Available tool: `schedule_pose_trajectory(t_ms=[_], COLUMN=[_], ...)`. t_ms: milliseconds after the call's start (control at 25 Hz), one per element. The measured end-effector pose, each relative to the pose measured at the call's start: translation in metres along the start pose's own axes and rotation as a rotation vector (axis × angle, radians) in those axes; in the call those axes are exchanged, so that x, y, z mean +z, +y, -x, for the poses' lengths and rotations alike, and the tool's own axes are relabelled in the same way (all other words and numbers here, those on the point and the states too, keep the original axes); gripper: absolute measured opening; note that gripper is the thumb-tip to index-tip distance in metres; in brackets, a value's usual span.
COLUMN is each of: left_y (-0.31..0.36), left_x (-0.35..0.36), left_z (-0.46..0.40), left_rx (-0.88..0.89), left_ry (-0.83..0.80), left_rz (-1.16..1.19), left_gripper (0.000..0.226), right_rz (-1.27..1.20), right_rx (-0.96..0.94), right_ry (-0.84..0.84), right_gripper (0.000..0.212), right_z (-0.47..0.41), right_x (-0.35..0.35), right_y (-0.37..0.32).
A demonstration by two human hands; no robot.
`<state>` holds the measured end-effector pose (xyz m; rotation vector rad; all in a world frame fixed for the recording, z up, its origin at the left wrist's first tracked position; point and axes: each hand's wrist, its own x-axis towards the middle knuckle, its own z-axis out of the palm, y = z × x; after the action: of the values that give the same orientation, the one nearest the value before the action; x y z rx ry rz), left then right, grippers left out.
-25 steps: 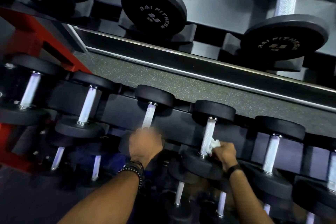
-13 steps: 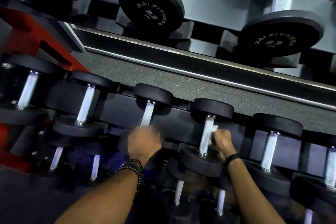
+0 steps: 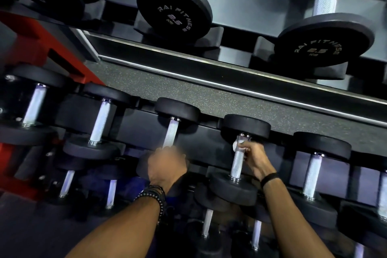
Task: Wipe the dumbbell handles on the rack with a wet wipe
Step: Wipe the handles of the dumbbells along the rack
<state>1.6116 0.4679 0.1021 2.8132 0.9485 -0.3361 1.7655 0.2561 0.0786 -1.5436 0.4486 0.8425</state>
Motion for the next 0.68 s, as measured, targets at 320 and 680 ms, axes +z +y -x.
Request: schedule_pose_trajectory(t_ms=[320,680], left_y=[0.001,0.001], left_x=[0.0,0.0], left_z=[0.0,0.0], left_rx=[-0.016,-0.029], left_ry=[-0.003,0.01], left_rz=[0.012,0.024], left_gripper=[0.036,0.034], right_rz=[-0.063,-0.035], right_rx=[0.048,0.134], right_ry=[-0.049,0.032], right_gripper=[0.011,0.032], right_z=[-0.006,-0.014], right_x=[0.005,0.014], right_y=[-0.006,0.007])
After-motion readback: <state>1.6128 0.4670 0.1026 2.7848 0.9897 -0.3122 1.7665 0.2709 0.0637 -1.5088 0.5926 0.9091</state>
